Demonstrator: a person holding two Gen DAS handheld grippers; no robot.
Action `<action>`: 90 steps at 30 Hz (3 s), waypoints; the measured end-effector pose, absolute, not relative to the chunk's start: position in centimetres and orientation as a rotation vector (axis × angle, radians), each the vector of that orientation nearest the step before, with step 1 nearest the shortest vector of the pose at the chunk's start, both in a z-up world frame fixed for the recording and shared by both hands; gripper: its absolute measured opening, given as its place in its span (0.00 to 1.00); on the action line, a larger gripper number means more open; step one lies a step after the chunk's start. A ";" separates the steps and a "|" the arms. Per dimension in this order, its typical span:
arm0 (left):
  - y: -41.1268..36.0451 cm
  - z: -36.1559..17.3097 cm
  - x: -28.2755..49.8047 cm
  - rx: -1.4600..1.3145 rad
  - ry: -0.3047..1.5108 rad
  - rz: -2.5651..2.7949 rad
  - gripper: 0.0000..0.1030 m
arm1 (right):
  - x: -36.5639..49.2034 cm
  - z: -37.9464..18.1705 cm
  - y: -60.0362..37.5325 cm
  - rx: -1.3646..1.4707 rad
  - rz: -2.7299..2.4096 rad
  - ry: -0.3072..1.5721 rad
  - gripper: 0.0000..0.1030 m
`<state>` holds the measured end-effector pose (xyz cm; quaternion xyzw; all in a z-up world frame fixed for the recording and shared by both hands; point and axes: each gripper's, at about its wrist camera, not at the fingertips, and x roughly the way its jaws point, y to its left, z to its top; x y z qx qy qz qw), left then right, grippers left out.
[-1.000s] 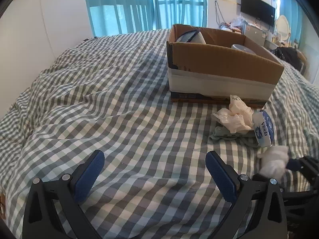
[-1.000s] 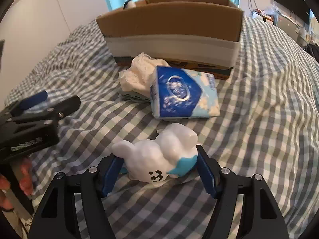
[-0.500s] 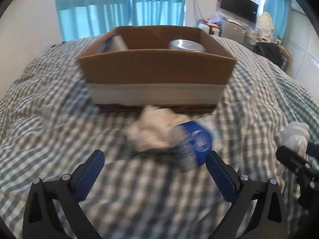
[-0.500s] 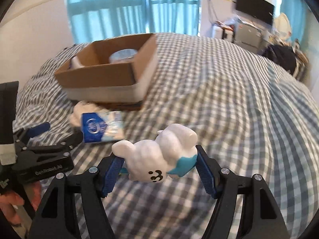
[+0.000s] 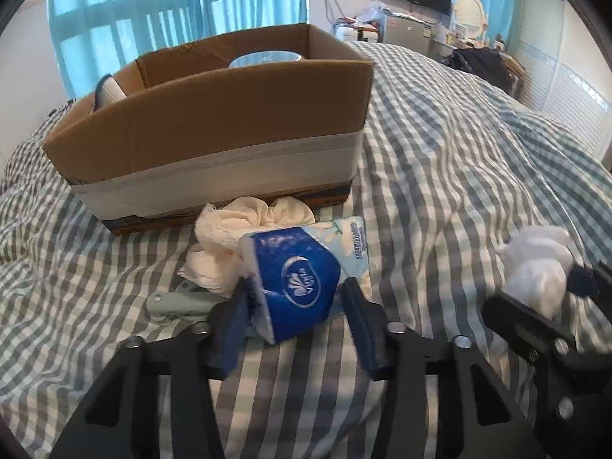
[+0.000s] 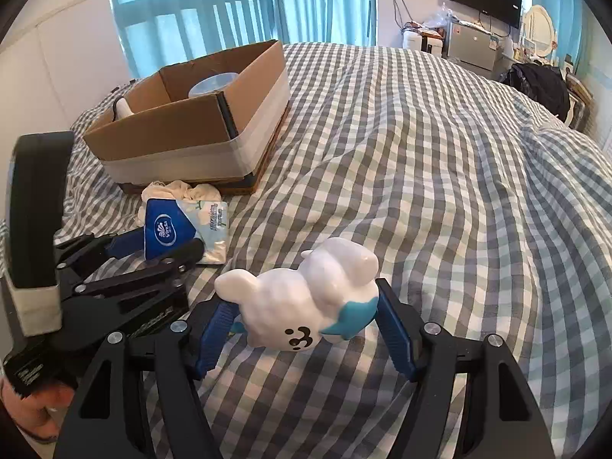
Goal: Organize objects
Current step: 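Grasp the white bunny toy with the right tool while the left tool grasps the Vinda tissue pack, then carry the bunny toy and tissue pack into the box and open both tools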
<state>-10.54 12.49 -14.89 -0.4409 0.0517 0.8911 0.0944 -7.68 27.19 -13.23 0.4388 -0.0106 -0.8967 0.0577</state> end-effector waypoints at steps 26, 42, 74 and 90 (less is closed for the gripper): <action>3.3 -3.2 -1.4 -1.085 -0.019 2.711 0.26 | -0.6 -3.2 21.5 1.063 -2.803 0.101 0.67; 0.5 3.4 -7.2 -1.017 -0.092 2.690 0.26 | -5.3 4.1 19.8 0.897 -2.739 0.025 0.67; 3.2 -4.1 -28.3 -1.171 0.116 2.683 0.57 | -29.1 -4.0 17.7 1.035 -2.689 0.023 0.84; -0.6 6.0 -17.0 -0.963 0.069 2.886 0.96 | -16.6 7.9 18.3 0.835 -2.811 0.127 0.89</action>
